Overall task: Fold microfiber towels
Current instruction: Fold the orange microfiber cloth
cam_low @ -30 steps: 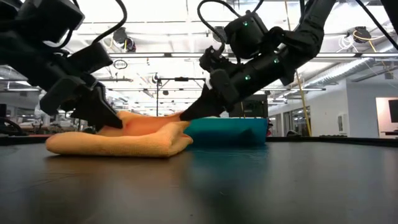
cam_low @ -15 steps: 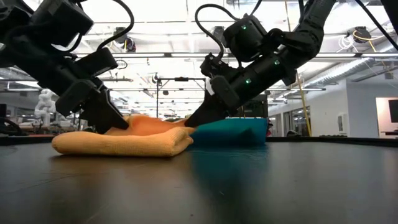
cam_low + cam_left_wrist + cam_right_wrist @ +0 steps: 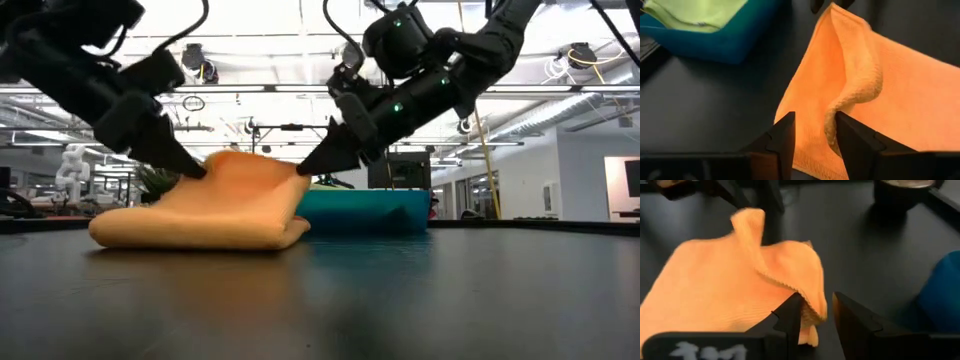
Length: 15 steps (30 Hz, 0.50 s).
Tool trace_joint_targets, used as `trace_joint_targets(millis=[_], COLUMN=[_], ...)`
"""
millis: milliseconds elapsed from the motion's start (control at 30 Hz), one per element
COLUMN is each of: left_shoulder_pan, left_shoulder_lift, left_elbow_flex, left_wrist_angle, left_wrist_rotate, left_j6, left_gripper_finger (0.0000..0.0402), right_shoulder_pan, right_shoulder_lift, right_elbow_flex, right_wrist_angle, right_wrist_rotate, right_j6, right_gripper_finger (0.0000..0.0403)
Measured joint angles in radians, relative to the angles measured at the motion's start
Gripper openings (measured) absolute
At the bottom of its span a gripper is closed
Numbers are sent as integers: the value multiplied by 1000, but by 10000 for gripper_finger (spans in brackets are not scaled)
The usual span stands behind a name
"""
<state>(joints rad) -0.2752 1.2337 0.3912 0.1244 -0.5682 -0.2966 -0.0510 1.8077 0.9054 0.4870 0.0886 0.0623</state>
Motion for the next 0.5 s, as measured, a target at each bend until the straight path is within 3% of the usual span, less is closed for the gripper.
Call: trace_joint_targets(millis=[167, 500], left_shoulder_pan=[1, 3], left_shoulder_lift=[-74, -75], left_elbow_flex=[0, -1], left_wrist_angle=[-47, -10], left_wrist_rotate=[-10, -2], left_j6=[-20, -82], left_gripper_finger=[126, 124], right_shoulder_pan=[-10, -2], right_shoulder_lift=[-32, -32], right_elbow_flex=[-1, -1], right_wrist_angle=[-51, -66], right_wrist_rotate=[20, 15], right_j6=[-3, -24], right_gripper_finger=[106, 106])
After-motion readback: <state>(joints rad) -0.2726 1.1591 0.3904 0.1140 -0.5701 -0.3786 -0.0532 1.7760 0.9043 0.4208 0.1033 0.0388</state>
